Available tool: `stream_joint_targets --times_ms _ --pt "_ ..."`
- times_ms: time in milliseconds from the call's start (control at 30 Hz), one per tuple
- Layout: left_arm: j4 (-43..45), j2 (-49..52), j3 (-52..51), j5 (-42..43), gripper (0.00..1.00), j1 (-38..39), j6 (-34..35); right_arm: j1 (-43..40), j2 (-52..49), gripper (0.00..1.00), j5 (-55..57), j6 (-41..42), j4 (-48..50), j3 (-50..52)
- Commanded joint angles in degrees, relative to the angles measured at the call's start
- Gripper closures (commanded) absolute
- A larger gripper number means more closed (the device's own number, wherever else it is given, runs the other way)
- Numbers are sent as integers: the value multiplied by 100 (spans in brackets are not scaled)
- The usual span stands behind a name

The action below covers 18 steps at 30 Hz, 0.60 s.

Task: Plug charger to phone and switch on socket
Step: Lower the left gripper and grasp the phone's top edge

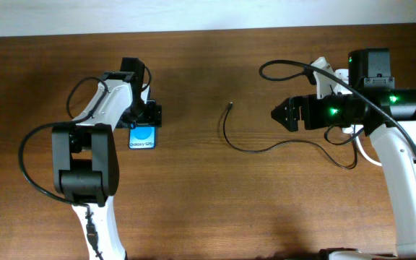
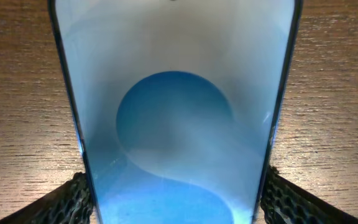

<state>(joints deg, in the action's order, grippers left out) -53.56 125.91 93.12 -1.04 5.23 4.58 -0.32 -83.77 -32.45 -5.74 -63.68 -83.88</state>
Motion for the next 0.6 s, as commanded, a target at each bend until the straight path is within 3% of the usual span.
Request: stream_joint_targets --times_ms 0,167,233,367,433,567 --pt "-46 267 -48 -74 20 0 17 37 2 2 9 48 20 -68" --pt "-4 267 -48 297 27 2 85 37 2 2 9 223 85 -68" --pt "170 267 -48 299 11 2 345 37 2 2 9 330 79 -68" --pt "293 461 -50 234 12 2 356 37 2 2 9 332 42 -68" --pt "269 610 -50 234 17 2 356 37 2 2 11 437 46 -68" --pt "227 608 -48 323 38 2 356 37 2 2 9 433 105 -68"
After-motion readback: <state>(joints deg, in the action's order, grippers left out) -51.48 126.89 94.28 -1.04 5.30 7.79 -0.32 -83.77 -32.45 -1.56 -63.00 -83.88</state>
